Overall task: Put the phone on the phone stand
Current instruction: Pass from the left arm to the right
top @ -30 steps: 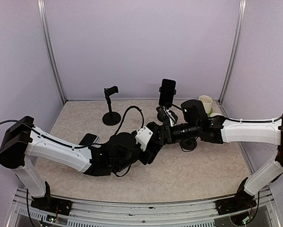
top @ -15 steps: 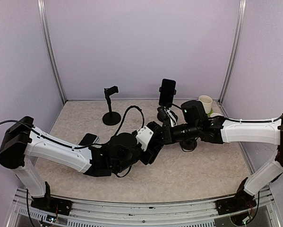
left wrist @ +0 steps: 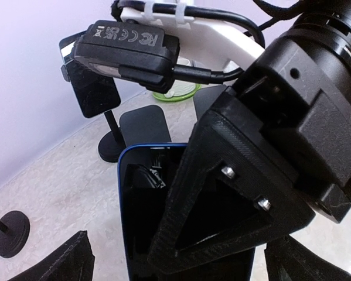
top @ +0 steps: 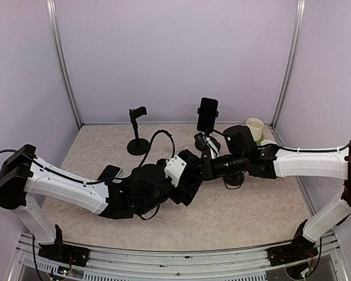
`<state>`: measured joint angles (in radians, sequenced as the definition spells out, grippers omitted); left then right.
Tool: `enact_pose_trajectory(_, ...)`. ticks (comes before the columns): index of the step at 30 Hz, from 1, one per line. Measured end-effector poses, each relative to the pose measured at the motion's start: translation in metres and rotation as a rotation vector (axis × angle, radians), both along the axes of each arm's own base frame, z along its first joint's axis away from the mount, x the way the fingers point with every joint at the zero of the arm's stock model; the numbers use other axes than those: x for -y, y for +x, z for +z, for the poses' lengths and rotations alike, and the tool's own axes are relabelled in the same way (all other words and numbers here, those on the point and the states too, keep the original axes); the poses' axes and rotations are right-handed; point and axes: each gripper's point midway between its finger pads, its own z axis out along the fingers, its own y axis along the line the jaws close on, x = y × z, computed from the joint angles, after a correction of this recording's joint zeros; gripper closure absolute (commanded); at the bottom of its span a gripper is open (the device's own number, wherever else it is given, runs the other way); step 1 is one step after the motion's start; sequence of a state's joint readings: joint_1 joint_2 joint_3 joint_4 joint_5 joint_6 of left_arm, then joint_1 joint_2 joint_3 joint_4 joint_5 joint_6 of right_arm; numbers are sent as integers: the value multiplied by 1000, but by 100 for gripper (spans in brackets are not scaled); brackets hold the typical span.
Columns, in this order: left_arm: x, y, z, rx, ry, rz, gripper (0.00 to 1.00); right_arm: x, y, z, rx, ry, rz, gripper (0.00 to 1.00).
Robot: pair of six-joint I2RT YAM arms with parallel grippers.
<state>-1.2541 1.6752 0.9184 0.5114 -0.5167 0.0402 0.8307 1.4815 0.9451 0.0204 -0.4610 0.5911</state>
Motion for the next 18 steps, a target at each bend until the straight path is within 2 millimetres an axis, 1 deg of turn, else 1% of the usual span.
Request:
enact_pose_trajectory(5,-14,-4,7,-3,-20,13,1,5,4,-6,19,-40,-21,100)
enact_pose_trajectory(7,-21,-5,14,-2,-41,22,1,8,4,-9,21,-61,-28,100)
enact_pose_trajectory(11,-43,0,34,-6,-102,66,1,14,5,-13,26,-91,-40,100)
enact_pose_trajectory(13,-58,8,46,-11,-139,101,1,16,8,-13,33,-96,-50,100)
enact_pose_trajectory(16,-86,27,62,-20,-199,166,1,18,9,-13,41,-104,-55,100)
enact_pose_trajectory(18,-111,41,70,-31,-238,216,1,20,10,-13,44,-109,-59,100)
